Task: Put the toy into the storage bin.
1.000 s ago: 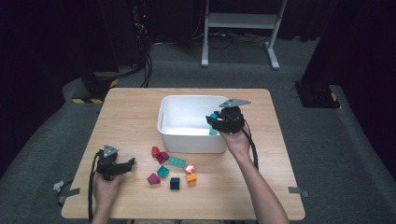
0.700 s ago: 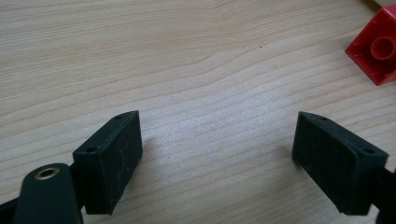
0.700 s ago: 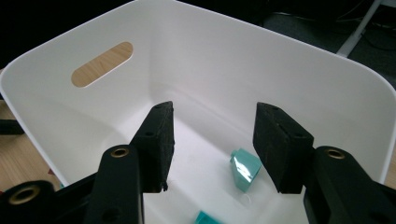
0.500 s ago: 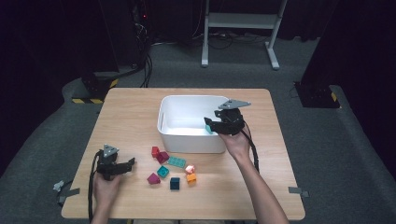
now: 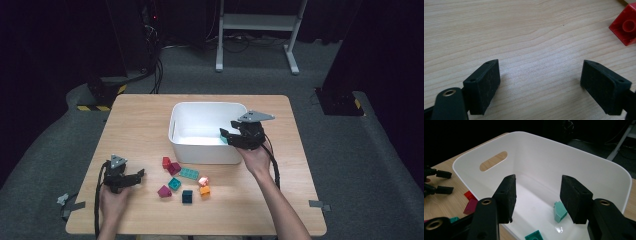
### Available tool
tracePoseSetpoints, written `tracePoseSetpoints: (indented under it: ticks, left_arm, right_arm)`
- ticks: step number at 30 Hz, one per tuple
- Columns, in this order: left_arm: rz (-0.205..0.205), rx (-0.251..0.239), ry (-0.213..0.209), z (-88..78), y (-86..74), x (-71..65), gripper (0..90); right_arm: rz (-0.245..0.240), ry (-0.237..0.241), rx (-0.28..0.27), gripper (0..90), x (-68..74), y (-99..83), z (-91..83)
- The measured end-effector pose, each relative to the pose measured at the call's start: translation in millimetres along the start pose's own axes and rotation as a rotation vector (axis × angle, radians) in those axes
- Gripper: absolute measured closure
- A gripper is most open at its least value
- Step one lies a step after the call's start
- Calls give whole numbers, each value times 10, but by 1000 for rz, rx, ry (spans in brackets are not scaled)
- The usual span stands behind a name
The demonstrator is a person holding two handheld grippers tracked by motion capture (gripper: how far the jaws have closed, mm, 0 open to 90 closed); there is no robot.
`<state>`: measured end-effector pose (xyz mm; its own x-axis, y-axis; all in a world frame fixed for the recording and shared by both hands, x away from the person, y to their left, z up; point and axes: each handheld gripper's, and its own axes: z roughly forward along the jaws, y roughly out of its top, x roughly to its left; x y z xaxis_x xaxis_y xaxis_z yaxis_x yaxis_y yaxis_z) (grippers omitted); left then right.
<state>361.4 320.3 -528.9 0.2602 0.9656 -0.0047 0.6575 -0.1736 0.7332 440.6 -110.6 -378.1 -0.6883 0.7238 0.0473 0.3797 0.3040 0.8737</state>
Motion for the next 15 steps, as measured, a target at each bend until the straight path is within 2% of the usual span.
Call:
tracePoseSetpoints:
  ticks: [6, 15]
  left_arm:
    - [0, 0, -1, 0, 0, 0, 164]
    - [0, 0, 0, 0, 0, -1, 164]
  right_arm:
    - [-13, 9, -32, 477, 54, -37, -135]
    - [-23, 21, -30, 493, 107, -162, -213]
